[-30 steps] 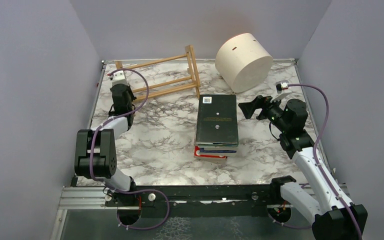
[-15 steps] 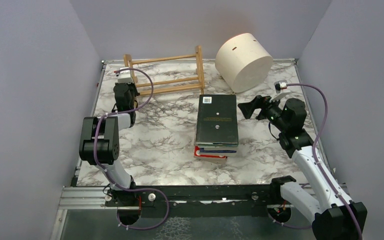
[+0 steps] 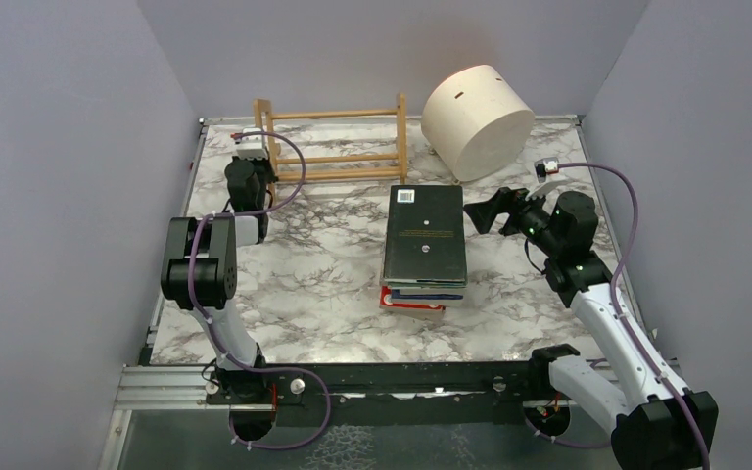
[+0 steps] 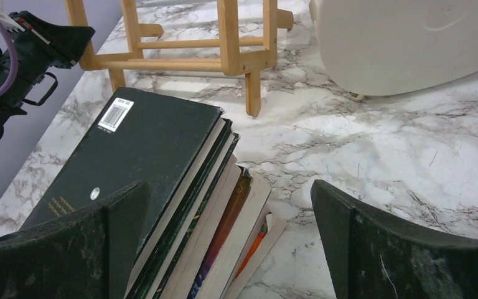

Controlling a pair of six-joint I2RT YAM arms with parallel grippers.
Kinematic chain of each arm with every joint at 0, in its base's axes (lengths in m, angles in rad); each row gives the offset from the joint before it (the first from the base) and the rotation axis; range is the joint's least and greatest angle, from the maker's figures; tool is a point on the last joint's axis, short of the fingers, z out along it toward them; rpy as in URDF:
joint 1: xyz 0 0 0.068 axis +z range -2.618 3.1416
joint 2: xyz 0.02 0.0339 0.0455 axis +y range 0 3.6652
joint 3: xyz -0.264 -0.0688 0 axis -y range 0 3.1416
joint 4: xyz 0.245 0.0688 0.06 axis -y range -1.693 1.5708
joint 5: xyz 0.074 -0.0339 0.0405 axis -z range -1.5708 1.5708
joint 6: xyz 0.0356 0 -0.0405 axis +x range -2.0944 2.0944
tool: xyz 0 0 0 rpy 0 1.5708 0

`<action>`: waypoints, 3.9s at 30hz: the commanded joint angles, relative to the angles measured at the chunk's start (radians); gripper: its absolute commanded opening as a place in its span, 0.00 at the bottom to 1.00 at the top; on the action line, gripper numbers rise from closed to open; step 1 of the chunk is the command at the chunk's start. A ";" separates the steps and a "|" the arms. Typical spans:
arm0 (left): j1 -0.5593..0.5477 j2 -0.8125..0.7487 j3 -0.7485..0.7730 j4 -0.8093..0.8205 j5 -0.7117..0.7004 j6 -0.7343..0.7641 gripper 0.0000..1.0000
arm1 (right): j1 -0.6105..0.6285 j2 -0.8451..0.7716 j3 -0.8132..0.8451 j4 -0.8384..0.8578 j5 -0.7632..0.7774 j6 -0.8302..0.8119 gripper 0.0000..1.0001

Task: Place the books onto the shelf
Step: Move the shelf to the center of the board.

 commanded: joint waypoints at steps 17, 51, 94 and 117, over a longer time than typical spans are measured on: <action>0.010 0.146 0.135 0.025 0.103 0.129 0.00 | 0.007 0.021 0.037 0.000 -0.037 -0.015 1.00; 0.012 0.010 0.021 0.035 -0.209 0.046 0.74 | 0.007 0.005 0.046 -0.012 -0.045 -0.014 1.00; 0.013 0.111 0.248 -0.061 -0.277 0.088 0.99 | 0.006 0.027 0.065 -0.024 -0.032 -0.026 1.00; 0.006 -0.043 0.193 -0.083 -0.236 0.068 0.99 | 0.007 0.000 0.061 -0.032 -0.043 -0.021 1.00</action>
